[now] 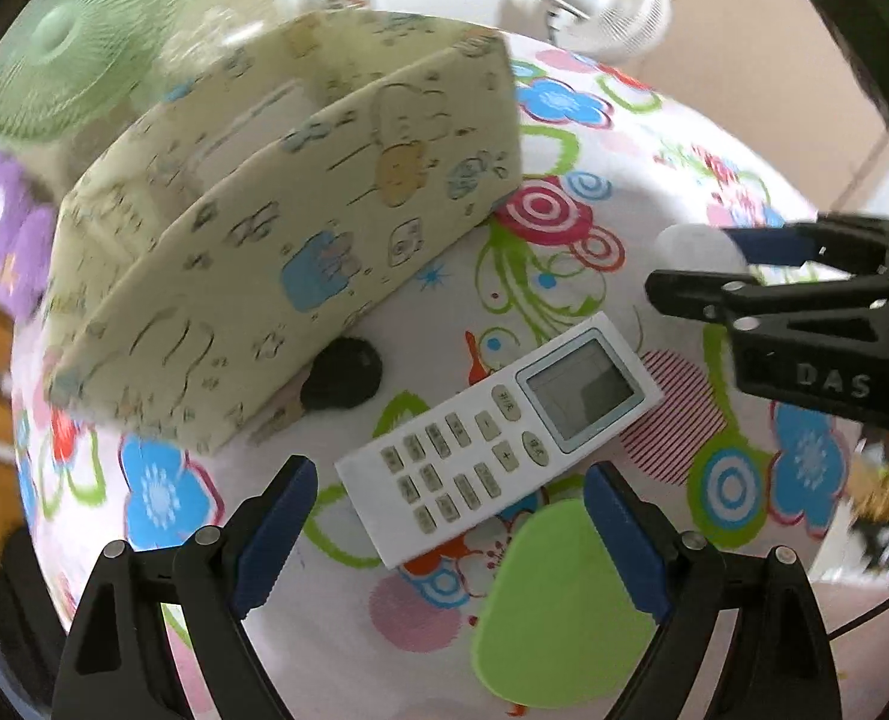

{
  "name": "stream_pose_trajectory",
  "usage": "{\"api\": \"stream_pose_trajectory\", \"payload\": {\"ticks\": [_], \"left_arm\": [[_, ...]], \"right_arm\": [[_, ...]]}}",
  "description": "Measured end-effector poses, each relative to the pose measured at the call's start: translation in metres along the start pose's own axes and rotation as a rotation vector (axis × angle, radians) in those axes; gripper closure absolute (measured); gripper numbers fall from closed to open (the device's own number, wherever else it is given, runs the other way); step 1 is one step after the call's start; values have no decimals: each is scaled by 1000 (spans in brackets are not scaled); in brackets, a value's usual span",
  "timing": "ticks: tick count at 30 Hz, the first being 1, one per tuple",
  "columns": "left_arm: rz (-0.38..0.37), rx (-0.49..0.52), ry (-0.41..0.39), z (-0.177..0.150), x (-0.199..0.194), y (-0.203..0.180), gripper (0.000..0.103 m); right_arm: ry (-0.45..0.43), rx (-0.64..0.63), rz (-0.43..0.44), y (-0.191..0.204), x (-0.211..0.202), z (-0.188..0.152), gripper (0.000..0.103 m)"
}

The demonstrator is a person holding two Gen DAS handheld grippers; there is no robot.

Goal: Organize rigid objects
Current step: 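Close the right tool on the white round case, then close the left tool on the white remote control while the right tool holds the case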

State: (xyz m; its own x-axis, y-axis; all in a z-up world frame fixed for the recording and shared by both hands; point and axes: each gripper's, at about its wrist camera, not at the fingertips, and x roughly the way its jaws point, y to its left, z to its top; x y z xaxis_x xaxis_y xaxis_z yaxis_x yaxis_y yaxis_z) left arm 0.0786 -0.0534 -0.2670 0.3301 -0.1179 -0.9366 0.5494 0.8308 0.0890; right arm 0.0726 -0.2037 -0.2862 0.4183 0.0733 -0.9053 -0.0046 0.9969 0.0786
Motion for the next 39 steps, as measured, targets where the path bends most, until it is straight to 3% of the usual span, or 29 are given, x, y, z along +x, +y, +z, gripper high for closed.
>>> {"api": "stream_pose_trajectory", "payload": {"ticks": [5,16,28,39], "left_arm": [[-22,101,-1,18,10,-11,11],[-113,220,45,40,38,-21,11],[-173,240,71,54,69,-37,18],[-151,219,81,30,41,-40,31]], "right_arm": [[13,32,-4,0,-5,-7,44],[43,87,-33,-6,-11,-14,44],[109,99,-38,-1,-13,-26,44],[113,61,-19,5,-18,-32,44]]}}
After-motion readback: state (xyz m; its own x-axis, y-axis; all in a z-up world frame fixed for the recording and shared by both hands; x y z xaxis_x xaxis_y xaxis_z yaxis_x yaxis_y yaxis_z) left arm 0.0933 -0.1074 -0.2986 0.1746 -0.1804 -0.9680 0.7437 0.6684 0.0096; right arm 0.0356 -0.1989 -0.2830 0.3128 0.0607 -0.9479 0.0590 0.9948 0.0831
